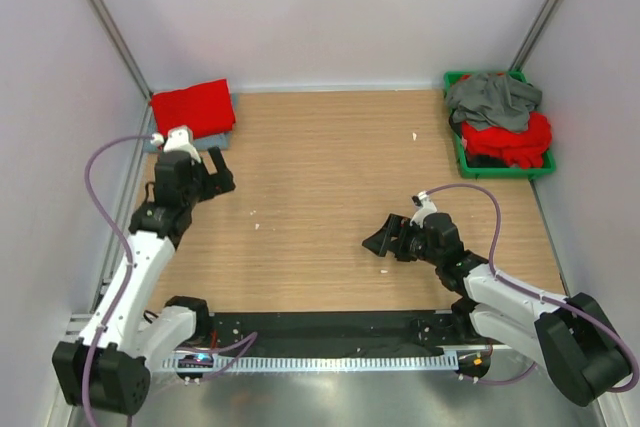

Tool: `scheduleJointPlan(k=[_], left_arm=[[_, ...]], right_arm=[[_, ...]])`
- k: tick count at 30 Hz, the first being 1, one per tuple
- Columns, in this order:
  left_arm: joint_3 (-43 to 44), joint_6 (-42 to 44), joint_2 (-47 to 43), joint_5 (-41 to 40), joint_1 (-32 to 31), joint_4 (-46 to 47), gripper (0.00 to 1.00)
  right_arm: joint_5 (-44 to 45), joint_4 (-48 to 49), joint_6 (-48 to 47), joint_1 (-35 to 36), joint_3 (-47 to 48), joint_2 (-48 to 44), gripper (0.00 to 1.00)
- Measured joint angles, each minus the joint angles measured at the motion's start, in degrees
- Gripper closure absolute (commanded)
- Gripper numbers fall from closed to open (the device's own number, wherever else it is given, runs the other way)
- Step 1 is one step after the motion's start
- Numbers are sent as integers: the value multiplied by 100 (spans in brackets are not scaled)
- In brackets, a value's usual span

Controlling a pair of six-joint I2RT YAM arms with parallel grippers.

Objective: Fold and stack the t-shirts
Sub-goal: Reset both grippers

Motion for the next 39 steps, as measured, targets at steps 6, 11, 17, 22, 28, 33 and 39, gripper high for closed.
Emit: scheduleJointPlan(k=[6, 11, 17, 22, 28, 33, 39], left_arm=[[-2671, 208, -1388, -382, -2, 1405, 0], [-3550, 140, -1674, -1172, -2, 2439, 2], [-3709, 466, -774, -1832, 0, 4315, 1], [-3770, 780, 911, -1711, 7, 5506, 2], [-3235, 1600, 2393, -1126, 11, 6616, 0], [-3329, 1773, 3075, -706, 289, 7726, 0], [-3329, 1816, 3093, -361, 472, 7978, 0]], right_arm=[[-2, -2, 0, 0, 2, 2, 7], [-2, -2, -2, 0, 4, 2, 7], [-4, 0, -2, 0, 4, 4, 7], [-35, 39, -2, 0, 22, 70, 7], [-79, 74, -2, 0, 35, 118, 7], [-120, 116, -2, 0, 39, 157, 7], [-160, 190, -2, 0, 42, 225, 7]])
